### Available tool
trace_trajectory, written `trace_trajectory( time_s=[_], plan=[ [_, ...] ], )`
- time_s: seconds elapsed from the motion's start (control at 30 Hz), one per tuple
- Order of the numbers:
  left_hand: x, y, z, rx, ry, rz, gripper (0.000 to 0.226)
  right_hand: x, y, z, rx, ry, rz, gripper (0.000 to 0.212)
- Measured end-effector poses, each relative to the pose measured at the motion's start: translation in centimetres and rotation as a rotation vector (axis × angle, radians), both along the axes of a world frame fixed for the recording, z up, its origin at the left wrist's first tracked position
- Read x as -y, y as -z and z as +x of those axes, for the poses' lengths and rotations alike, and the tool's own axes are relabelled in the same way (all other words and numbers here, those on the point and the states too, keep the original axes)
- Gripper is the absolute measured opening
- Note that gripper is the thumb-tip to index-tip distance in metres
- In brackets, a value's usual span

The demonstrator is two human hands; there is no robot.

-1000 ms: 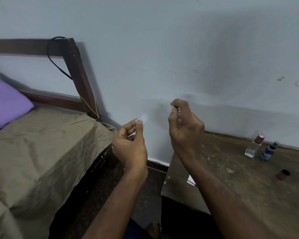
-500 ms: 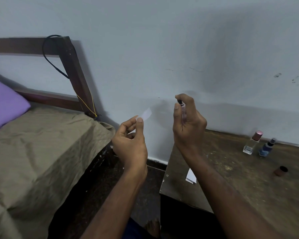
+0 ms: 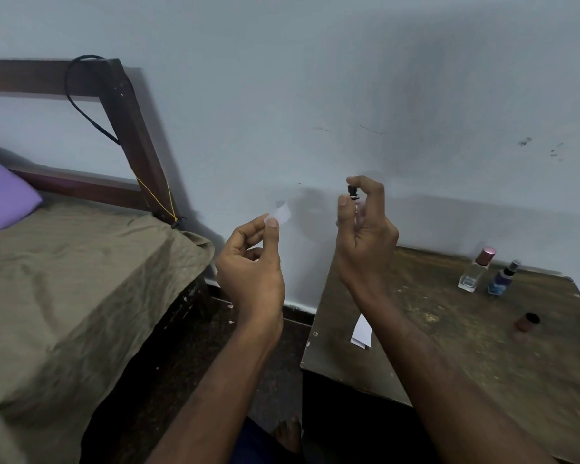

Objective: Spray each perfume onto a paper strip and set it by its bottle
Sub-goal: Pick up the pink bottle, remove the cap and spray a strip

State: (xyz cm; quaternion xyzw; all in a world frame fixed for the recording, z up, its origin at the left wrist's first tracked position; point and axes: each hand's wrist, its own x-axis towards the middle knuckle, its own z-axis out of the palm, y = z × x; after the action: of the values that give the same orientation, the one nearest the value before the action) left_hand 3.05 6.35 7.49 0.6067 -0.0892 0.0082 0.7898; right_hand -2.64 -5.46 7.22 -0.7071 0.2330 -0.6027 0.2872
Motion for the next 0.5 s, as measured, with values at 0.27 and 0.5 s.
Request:
trace_trajectory(
  time_s=[0.27,0.5],
  plan=[
    [-1.3,-1.0,4.1,-0.218,0.448,-0.192,0.024,1.6,0.1,-3.6,-0.125,-0.107,0.042,0.030],
    [-1.4,0.6,7.1,-0.157,0.427,-0.032,0.009,3.5,1.3,-7.3,-0.332,-0.106,0.047,0.045]
  ],
)
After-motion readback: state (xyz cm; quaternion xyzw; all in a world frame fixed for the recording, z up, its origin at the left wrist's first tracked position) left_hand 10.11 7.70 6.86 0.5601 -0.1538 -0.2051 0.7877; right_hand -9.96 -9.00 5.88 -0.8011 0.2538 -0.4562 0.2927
